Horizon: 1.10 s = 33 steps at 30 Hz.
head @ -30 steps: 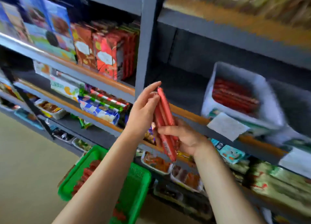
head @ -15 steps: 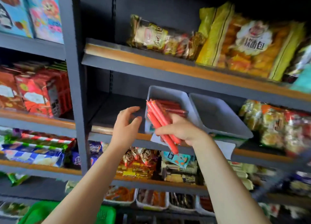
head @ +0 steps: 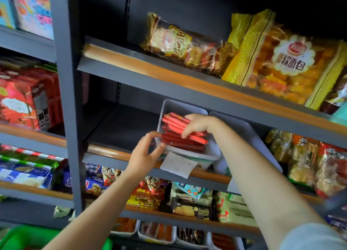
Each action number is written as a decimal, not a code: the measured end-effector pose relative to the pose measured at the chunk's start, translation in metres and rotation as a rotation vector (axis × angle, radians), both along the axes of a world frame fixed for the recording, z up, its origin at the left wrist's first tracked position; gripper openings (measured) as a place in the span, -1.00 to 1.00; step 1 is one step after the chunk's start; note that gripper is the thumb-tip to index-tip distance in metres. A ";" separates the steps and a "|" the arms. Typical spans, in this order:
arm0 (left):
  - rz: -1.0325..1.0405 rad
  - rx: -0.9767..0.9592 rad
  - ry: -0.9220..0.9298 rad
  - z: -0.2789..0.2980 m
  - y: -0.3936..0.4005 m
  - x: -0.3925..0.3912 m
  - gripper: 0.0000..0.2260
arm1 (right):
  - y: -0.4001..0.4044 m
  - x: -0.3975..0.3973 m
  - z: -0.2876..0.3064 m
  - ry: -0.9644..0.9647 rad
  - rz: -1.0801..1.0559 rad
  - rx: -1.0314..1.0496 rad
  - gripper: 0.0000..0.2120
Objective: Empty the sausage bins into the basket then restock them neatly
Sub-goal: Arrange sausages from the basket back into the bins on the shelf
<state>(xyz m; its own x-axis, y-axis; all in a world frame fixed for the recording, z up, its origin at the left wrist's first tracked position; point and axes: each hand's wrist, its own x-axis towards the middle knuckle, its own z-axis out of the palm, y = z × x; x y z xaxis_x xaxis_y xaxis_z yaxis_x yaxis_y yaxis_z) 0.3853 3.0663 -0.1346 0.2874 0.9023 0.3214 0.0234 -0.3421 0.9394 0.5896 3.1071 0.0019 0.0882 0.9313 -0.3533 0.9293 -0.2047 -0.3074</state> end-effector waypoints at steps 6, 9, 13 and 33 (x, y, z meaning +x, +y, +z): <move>0.052 0.053 0.030 -0.011 0.003 0.002 -0.79 | 0.014 0.018 -0.024 -0.141 0.027 0.023 -0.54; 0.083 0.079 0.032 -0.011 0.001 0.005 -0.81 | 0.017 0.024 -0.025 -0.172 0.051 0.101 -0.30; 0.097 0.091 0.035 -0.014 0.000 0.007 -0.82 | 0.015 0.034 -0.028 -0.141 0.053 0.198 -0.34; 0.002 0.007 0.023 0.004 -0.013 -0.010 -0.76 | -0.059 -0.038 -0.014 0.408 0.001 0.464 -0.76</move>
